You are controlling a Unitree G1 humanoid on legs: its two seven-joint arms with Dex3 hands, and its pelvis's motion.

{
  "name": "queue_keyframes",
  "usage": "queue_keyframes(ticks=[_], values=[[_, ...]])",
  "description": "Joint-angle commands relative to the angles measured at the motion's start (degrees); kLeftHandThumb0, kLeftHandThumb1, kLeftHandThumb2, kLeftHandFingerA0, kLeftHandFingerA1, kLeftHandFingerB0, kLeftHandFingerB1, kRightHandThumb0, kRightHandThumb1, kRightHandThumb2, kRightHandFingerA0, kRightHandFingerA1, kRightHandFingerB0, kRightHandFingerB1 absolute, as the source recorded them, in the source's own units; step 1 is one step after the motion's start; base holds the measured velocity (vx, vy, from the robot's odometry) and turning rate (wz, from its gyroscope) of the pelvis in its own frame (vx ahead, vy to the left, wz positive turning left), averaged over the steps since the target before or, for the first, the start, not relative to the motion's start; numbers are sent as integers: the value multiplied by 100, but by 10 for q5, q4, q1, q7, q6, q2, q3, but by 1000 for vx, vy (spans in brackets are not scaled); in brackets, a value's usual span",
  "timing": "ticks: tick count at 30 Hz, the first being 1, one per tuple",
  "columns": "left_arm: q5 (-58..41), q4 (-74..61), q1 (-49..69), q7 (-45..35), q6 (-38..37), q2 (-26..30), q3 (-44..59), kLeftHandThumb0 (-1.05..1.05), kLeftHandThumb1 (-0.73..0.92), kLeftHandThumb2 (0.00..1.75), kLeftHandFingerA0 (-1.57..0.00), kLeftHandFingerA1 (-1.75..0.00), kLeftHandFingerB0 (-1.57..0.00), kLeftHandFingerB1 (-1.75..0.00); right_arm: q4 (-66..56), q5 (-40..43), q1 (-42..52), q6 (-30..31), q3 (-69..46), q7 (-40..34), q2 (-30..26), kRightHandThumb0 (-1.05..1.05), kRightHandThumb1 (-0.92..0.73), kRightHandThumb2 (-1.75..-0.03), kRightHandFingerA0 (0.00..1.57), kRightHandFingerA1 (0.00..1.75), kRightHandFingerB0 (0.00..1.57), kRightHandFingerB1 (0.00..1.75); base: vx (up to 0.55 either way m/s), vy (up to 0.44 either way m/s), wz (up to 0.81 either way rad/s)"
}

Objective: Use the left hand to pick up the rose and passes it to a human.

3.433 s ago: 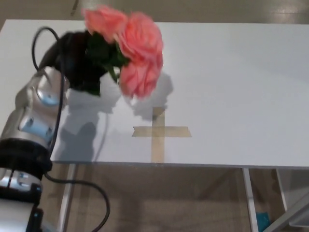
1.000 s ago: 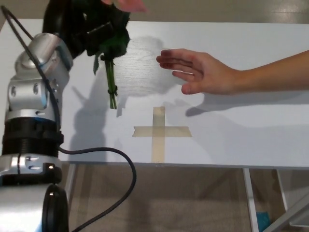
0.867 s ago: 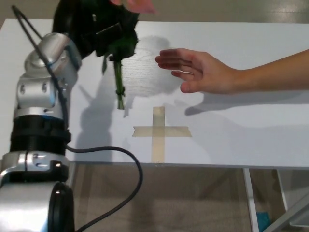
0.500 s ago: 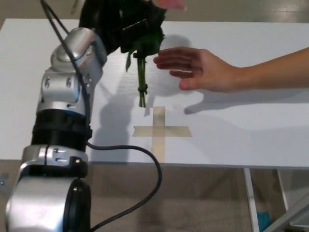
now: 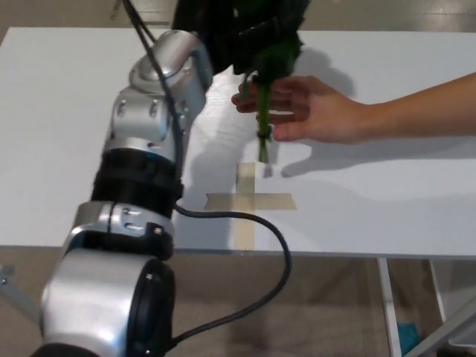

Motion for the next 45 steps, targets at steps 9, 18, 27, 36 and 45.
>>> queue_keyframes(ticks=[9,18,27,36,45], values=[[-3,15,-26,11,-31,-82,-32,-25,82,64,-101,-143,-73,-104,-1,3,-4,8,3,7,-1,-56,-79,-64,66,54,54,40,0,0,0],[-4,12,-22,10,-33,-109,-53,-24,81,68,-93,-152,-73,-98,-2,5,-9,8,2,4,1,-55,-79,-64,66,52,55,40,0,0,0],[-2,12,-7,3,-37,-91,-66,-23,83,64,-93,-150,-72,-99,-3,4,-11,9,3,6,-3,-56,-79,-64,65,52,55,40,0,0,0],[-1,13,-12,8,-39,-84,-63,-23,83,65,-98,-145,-74,-102,-2,7,-16,13,0,9,-2,-56,-79,-64,66,52,55,40,0,0,0],[3,10,-7,9,-46,-83,-67,-23,82,67,-97,-146,-72,-100,-3,7,-17,14,0,13,-3,-56,-79,-64,66,52,53,39,0,0,0]])
